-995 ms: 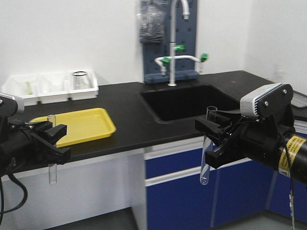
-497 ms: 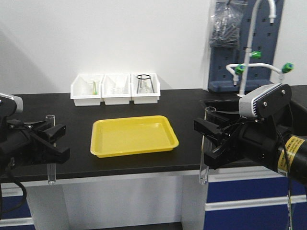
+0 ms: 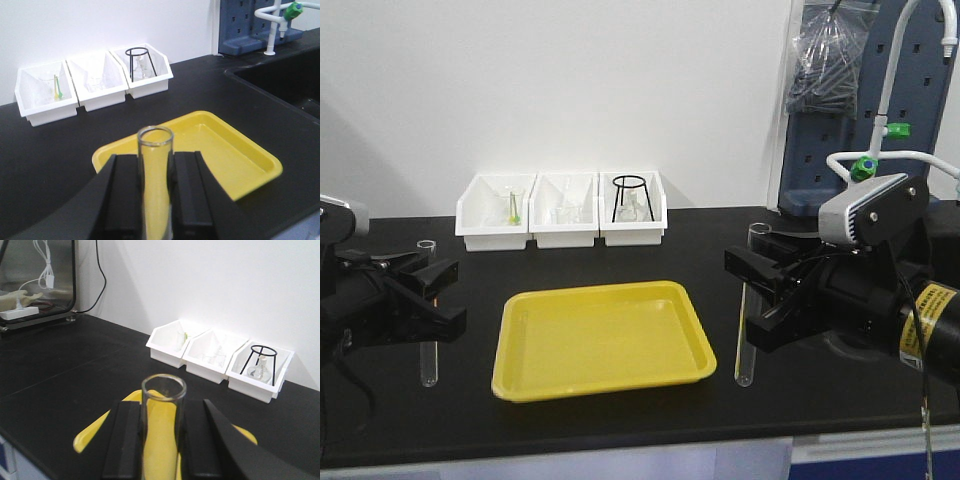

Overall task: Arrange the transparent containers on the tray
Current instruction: 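Drive the base to the yellow tray holding both tubes upright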

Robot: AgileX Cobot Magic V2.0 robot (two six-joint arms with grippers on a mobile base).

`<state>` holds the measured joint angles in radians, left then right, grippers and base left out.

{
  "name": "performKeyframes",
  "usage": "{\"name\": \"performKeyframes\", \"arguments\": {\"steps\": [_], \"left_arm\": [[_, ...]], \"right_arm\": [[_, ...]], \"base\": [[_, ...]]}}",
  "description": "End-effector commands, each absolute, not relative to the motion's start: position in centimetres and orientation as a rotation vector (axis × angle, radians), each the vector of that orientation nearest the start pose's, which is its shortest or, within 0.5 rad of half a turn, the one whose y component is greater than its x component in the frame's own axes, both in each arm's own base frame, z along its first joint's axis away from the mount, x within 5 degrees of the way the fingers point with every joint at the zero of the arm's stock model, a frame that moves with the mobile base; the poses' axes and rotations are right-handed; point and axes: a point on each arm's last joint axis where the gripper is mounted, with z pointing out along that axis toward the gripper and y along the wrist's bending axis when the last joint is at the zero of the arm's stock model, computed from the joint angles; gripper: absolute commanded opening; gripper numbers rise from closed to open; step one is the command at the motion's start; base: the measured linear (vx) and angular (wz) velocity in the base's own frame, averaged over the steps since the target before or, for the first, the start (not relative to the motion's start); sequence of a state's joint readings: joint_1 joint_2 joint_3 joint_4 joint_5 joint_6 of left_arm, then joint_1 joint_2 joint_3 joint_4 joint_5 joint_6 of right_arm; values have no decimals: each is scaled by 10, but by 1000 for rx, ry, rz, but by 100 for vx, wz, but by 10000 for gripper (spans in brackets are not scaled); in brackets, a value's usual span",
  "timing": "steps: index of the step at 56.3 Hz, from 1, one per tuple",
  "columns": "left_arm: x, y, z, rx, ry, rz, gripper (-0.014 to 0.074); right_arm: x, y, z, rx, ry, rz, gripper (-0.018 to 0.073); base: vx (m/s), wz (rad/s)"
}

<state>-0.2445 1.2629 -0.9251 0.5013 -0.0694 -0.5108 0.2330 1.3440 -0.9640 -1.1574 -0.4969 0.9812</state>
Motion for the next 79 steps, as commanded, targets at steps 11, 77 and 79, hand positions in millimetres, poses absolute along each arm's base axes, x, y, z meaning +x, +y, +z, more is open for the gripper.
{"name": "performKeyframes", "arguments": {"steps": [11,77,79], "left_arm": [[273,-76,372,227,1620,-274,-1],[273,-76,372,227,1620,-274,-1],[273,-76,372,227,1620,-274,-1]], "right_arm": [[277,108,372,-615,1449,484,-13],[278,108,372,-613,1452,480,-13],[278,108,372,-613,1452,480,-13]], "base": [[34,0],[18,2],[0,0]]}}
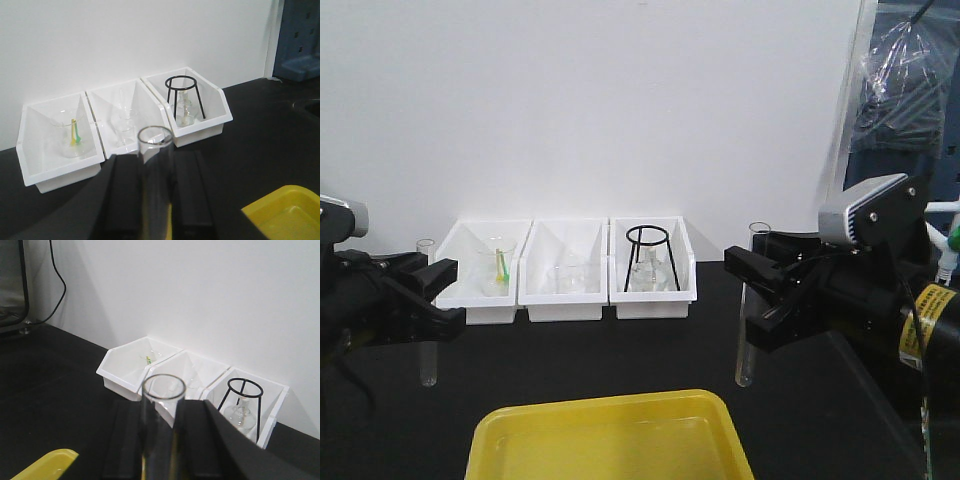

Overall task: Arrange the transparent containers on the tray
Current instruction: 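Lower the left gripper's test tube into the yellow tray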

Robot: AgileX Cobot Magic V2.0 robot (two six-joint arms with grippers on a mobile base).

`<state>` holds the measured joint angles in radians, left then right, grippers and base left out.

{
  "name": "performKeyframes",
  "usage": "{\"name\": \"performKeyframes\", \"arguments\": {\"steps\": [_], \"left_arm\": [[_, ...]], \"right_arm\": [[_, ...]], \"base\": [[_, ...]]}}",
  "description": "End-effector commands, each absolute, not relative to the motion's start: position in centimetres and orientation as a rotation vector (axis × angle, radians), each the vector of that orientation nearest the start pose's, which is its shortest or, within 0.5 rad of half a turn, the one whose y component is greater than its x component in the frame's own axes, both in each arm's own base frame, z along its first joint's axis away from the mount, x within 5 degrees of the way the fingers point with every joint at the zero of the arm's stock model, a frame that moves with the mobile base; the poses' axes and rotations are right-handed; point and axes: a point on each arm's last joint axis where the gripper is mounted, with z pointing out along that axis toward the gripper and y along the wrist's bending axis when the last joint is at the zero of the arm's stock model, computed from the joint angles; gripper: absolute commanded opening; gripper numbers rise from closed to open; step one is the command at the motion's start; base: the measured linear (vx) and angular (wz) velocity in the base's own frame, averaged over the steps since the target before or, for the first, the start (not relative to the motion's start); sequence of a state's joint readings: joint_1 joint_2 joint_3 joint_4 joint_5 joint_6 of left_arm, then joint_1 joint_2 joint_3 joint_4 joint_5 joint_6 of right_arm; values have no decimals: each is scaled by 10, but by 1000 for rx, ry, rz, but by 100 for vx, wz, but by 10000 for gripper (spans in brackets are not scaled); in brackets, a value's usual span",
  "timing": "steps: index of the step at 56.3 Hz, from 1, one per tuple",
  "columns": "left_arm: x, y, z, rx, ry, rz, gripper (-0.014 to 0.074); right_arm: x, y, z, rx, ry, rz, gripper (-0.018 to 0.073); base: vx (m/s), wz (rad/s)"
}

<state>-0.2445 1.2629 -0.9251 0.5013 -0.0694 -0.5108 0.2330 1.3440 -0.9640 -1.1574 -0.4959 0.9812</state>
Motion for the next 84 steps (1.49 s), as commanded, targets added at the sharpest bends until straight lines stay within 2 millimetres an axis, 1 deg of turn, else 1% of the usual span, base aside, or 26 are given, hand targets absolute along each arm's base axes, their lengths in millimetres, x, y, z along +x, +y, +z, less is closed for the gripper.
{"name": "performKeyframes", "arguments": {"steps": [1,44,48,55,63,71,79,84], "left_arm": [[273,-76,372,227,1620,-274,-1],[273,-76,372,208,1623,-290,-1],[273,-76,372,157,1635,-336,-1],[275,-74,366,7,1707,-424,-1],[283,-72,351,-96,1826,-412,-1],[294,-80,340,-146,1911,-422,-1],[306,-97,328,-193,1947,-520,-1],[312,-111,320,-166,1938,-569,-1]], "right_arm": [[278,108,372,-613,1452,480,-13],[277,108,372,-616,1448,485,-13],[277,108,372,-615,1449,484,-13],[277,108,372,-607,1453,493,-13],[277,108,372,-607,1453,492,-13],[278,108,372,-606,1454,492,-13],[280,109,368,-607,1465,495,-13],[283,109,365,-607,1478,497,-13]], "base": [[0,0],[0,0],[0,0],[0,0],[0,0],[0,0],[0,0],[0,0]]}}
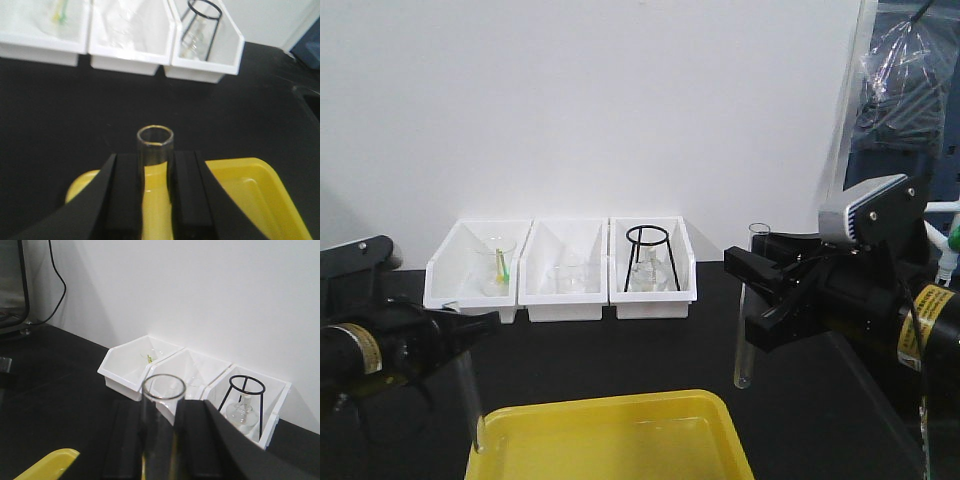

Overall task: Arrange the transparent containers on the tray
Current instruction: 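Lower the left gripper's test tube into the yellow tray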

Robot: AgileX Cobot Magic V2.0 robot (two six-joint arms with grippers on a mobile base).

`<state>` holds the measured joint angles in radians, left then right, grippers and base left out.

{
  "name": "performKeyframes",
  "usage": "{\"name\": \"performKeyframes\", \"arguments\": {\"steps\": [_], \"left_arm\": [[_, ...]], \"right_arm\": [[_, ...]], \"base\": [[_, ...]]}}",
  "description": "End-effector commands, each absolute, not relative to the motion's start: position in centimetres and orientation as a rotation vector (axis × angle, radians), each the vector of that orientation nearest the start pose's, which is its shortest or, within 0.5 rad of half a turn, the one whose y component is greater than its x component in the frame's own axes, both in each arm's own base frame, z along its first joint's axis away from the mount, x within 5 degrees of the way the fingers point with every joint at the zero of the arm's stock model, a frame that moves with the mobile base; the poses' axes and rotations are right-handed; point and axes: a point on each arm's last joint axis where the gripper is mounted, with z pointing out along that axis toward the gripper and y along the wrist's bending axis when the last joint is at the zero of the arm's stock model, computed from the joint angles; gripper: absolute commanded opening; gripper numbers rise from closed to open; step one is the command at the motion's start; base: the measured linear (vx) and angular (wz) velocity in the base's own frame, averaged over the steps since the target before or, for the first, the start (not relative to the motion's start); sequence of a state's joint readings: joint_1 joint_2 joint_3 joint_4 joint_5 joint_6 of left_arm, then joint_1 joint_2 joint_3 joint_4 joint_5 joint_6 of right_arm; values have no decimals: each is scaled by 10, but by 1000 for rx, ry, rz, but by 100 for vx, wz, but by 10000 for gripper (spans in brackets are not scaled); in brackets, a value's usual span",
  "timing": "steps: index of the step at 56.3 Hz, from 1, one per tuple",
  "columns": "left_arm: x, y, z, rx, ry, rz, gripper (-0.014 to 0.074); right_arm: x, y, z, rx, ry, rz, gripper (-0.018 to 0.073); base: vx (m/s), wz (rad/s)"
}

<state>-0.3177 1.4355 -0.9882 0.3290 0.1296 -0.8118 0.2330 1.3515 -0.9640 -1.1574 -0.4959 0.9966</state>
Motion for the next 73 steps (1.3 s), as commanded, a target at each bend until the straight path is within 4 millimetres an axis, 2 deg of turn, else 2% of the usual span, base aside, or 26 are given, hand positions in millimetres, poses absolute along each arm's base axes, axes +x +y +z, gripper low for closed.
{"name": "performKeyframes", "arguments": {"steps": [1,11,25,33,55,63,73], "left_arm": [[313,-113,318,-157,1938,-576,-1],[320,-128,301,-127,1980,-593,-1],[330,-129,261,-167,2170,-492,-1],[335,-130,236,-256,2271,-482,-1],[339,-131,191,-332,2461,-390,4],[339,-131,183,-331,2490,-367,36],[341,-132,172,-348,2520,-358,146]], "right_arm": [[284,109,364,-607,1480,498,-13],[286,110,361,-608,1491,500,-13],[286,110,361,-608,1491,500,-13],[286,110,361,-608,1491,500,-13],[286,110,361,-608,1491,500,-13],[286,110,361,-608,1491,500,-13],[286,110,361,-608,1491,500,-13]], "base": [[0,0],[0,0],[0,0],[0,0],[0,0],[0,0],[0,0]]}}
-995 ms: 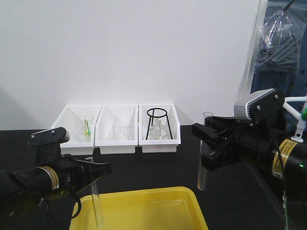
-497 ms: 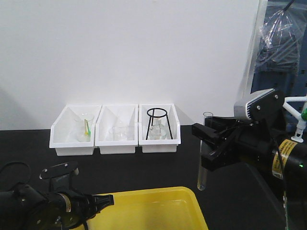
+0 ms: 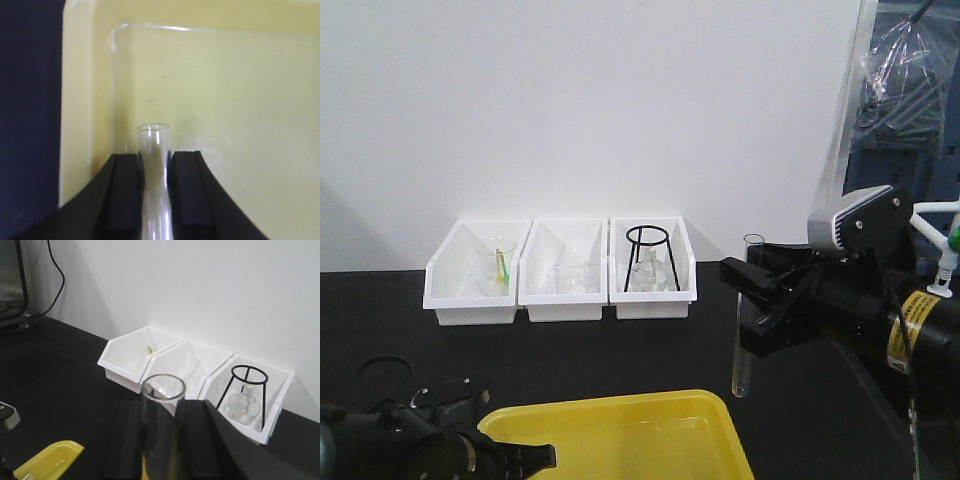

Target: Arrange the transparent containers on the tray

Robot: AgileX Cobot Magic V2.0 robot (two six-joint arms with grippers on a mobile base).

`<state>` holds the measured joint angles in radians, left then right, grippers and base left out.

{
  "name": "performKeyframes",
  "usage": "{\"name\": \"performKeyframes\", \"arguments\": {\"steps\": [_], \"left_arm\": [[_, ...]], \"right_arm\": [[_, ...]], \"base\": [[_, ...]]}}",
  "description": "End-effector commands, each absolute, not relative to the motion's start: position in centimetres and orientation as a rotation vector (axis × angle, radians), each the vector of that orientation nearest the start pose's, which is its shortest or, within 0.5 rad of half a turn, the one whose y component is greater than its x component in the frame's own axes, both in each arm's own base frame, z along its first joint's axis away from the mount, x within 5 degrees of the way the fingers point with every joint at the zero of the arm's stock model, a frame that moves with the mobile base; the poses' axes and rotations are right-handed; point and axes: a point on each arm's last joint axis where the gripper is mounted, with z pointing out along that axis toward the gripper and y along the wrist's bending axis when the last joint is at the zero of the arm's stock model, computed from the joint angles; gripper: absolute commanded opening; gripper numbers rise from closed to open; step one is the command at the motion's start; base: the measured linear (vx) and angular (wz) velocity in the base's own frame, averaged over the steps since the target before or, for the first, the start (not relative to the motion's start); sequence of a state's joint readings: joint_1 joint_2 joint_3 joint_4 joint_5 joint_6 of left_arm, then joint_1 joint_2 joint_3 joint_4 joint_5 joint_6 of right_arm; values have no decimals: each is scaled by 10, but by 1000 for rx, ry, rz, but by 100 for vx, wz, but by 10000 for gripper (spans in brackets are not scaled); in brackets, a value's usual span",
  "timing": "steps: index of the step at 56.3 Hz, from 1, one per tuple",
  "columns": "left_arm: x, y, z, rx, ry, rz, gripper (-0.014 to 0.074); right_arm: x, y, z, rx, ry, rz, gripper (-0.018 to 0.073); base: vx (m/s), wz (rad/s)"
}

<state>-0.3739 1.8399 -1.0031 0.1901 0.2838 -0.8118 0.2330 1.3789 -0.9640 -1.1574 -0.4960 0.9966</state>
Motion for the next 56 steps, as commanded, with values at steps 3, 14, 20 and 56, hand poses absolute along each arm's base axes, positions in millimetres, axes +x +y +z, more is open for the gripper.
{"name": "performKeyframes", "arguments": {"steps": [3,14,20,56], "left_arm": [[341,-132,169,-357,2528,-358,195],[342,-132,165,-359,2538,-352,341],[342,-132,165,-360,2538,-352,382],[334,-128,231,-240,2316,-430,391]], "right_arm": [[286,110,361,-608,1491,500,-13],[286,110,361,-608,1491,500,-13],[287,109,360,-602,1499,490,-13],[314,115,312,-328,1810,749,-13]], "base": [[0,0],[0,0],[0,0],[0,0]]}}
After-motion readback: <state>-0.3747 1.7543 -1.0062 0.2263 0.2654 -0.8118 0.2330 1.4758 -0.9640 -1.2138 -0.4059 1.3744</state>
